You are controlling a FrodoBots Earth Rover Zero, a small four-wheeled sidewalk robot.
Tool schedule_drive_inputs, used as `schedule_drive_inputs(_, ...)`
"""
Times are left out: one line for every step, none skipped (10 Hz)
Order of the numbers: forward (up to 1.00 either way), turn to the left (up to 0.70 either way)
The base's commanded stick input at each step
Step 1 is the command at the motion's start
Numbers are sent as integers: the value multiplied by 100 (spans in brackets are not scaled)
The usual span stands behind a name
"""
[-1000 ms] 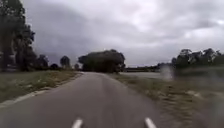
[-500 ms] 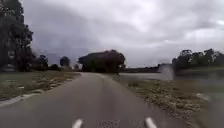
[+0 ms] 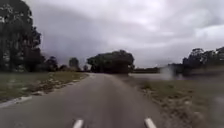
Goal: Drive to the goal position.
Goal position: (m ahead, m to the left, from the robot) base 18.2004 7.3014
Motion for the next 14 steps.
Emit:
schedule_drive_inputs(84, 30)
schedule_drive_inputs(84, 17)
schedule_drive_inputs(84, 3)
schedule_drive_inputs(84, 3)
schedule_drive_inputs(84, 3)
schedule_drive_inputs(84, 3)
schedule_drive_inputs(84, 3)
schedule_drive_inputs(84, 3)
schedule_drive_inputs(84, 15)
schedule_drive_inputs(84, 33)
schedule_drive_inputs(84, 31)
schedule_drive_inputs(84, 6)
schedule_drive_inputs(84, 3)
schedule_drive_inputs(84, 3)
